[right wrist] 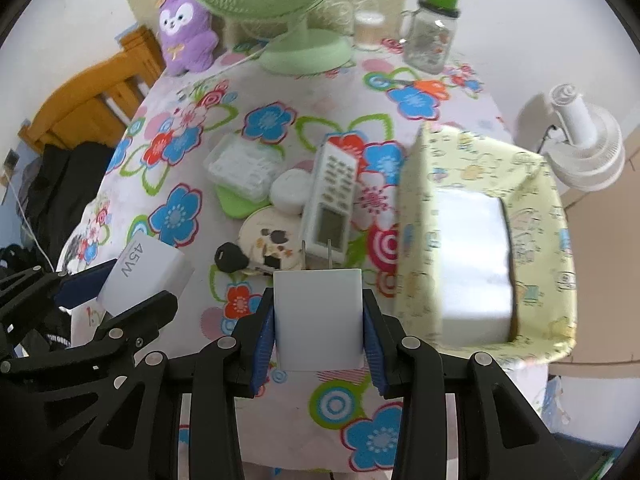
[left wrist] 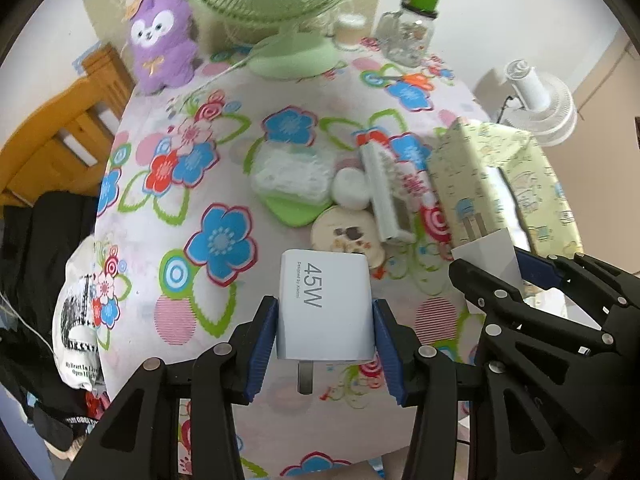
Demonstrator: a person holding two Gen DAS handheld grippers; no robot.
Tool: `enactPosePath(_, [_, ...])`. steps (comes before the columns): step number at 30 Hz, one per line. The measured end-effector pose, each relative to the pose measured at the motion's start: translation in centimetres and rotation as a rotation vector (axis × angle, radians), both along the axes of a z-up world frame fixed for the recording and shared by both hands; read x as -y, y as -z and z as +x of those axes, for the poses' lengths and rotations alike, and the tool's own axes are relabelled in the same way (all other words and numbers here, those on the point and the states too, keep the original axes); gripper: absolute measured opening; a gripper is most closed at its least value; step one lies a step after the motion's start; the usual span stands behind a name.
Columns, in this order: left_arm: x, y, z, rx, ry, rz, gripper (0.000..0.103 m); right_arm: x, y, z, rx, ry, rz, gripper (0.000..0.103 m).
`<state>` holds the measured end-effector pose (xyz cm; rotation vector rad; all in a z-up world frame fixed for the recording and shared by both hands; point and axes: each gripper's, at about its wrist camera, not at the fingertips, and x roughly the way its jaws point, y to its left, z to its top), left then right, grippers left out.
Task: Organize rigid objects
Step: 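Lift both chargers and carry them toward the yellow-green fabric box, then lower the labelled charger into the box and open the left tool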
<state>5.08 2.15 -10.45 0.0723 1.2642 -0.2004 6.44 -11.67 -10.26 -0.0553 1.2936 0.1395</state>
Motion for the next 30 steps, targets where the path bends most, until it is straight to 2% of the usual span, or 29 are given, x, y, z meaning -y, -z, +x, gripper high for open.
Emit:
enactPosePath(14, [6.2, -3.8, -0.2, 0.071, 0.098, -0.026, 0.049, 6.2, -4.4, -1.0, 0.072, 0.107, -0.011, 0.043])
enactPosePath(30, [14.0, -5.3, 0.1, 0.106, 0.2, -0.045, 0.049, 14.0, -6.3, -1.6, 0.106, 0.208, -0.023, 0.043])
